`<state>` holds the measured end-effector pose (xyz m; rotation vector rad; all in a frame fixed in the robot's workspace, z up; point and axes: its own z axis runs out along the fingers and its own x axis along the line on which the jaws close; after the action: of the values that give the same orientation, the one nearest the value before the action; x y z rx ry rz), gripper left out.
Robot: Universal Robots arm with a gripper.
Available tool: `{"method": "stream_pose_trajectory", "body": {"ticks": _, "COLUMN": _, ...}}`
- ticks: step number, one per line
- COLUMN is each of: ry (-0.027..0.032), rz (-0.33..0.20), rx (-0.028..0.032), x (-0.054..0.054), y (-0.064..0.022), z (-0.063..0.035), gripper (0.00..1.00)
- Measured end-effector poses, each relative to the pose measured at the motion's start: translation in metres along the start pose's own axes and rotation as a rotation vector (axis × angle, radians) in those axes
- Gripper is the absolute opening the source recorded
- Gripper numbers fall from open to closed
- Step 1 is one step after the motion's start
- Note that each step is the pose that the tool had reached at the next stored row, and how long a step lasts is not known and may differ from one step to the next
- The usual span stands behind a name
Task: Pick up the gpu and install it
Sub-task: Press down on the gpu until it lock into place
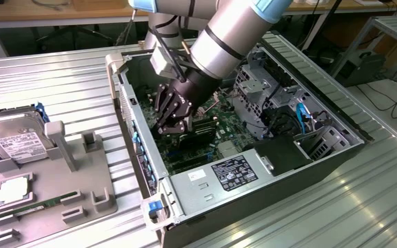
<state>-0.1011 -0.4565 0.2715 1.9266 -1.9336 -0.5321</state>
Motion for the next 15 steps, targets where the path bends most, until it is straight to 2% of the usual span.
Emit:
{"method": "stream_pose_trajectory", "body": {"ticks": 1, "ry": 0.0, "rz": 0.0, "rx": 0.0017, "x": 0.0, "y": -0.0007, "z": 0.0017, "gripper": 0.11}}
{"method": "stream_pose_trajectory", "body": {"ticks": 3, "ry": 0.0015, "rz": -0.004, "rx": 0.022, "x": 0.0, "y": -0.0016, "z": 0.0014, "gripper": 0.11}}
{"method": "stream_pose_trajectory", "body": {"ticks": 4, "ry": 0.0029, "rz": -0.006, "rx": 0.0357, "x": -0.001, "y": -0.0019, "z": 0.0011, "gripper": 0.11}}
{"method": "stream_pose_trajectory", "body": {"ticks": 5, "ry": 0.0047, "rz": -0.009, "rx": 0.0601, "x": -0.001, "y": -0.002, "z": 0.0011, "gripper": 0.11}}
{"method": "stream_pose_trajectory", "body": {"ticks": 7, "ry": 0.008, "rz": -0.016, "rx": 0.1013, "x": -0.002, "y": -0.002, "z": 0.0011, "gripper": 0.11}}
{"method": "stream_pose_trajectory", "body": {"ticks": 8, "ry": 0.0092, "rz": -0.018, "rx": 0.1243, "x": -0.002, "y": -0.002, "z": 0.0011, "gripper": 0.11}}
{"method": "stream_pose_trajectory", "body": {"ticks": 9, "ry": 0.0107, "rz": -0.02, "rx": 0.15, "x": -0.003, "y": -0.0021, "z": 0.0011, "gripper": 0.11}}
{"method": "stream_pose_trajectory", "body": {"ticks": 11, "ry": 0.0135, "rz": -0.023, "rx": 0.1909, "x": -0.005, "y": -0.0021, "z": 0.0012, "gripper": 0.11}}
{"method": "stream_pose_trajectory", "body": {"ticks": 12, "ry": 0.0149, "rz": -0.024, "rx": 0.2037, "x": -0.007, "y": -0.0021, "z": 0.0012, "gripper": 0.11}}
{"method": "stream_pose_trajectory", "body": {"ticks": 13, "ry": 0.0174, "rz": -0.025, "rx": 0.2239, "x": -0.01, "y": -0.002, "z": 0.0012, "gripper": 0.11}}
{"method": "stream_pose_trajectory", "body": {"ticks": 15, "ry": 0.0219, "rz": -0.025, "rx": 0.2465, "x": -0.011, "y": -0.0019, "z": 0.001, "gripper": 0.11}}
